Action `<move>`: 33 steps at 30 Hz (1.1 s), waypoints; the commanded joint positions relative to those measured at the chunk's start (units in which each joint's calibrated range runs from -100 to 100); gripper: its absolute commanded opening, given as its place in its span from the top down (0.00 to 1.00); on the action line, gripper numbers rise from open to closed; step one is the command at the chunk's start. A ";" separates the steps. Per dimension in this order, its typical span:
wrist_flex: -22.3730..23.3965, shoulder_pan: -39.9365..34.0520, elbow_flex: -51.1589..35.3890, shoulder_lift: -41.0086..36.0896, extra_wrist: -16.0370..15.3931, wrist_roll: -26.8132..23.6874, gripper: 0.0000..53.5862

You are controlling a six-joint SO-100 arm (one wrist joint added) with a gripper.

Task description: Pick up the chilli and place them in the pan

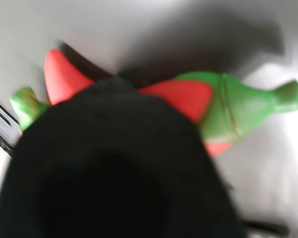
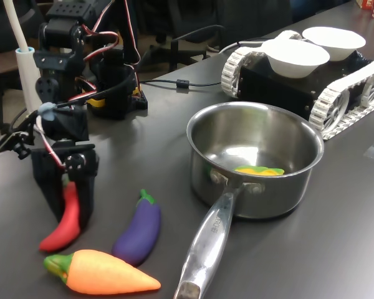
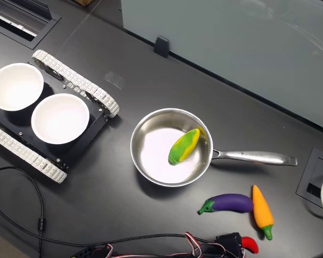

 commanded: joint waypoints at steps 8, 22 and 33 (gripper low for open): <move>0.67 -5.05 0.88 -20.88 -3.61 -15.29 1.00; 2.03 -11.13 2.33 -35.65 -0.58 -31.21 1.00; 6.30 -17.66 1.88 -45.52 -0.58 -41.03 1.00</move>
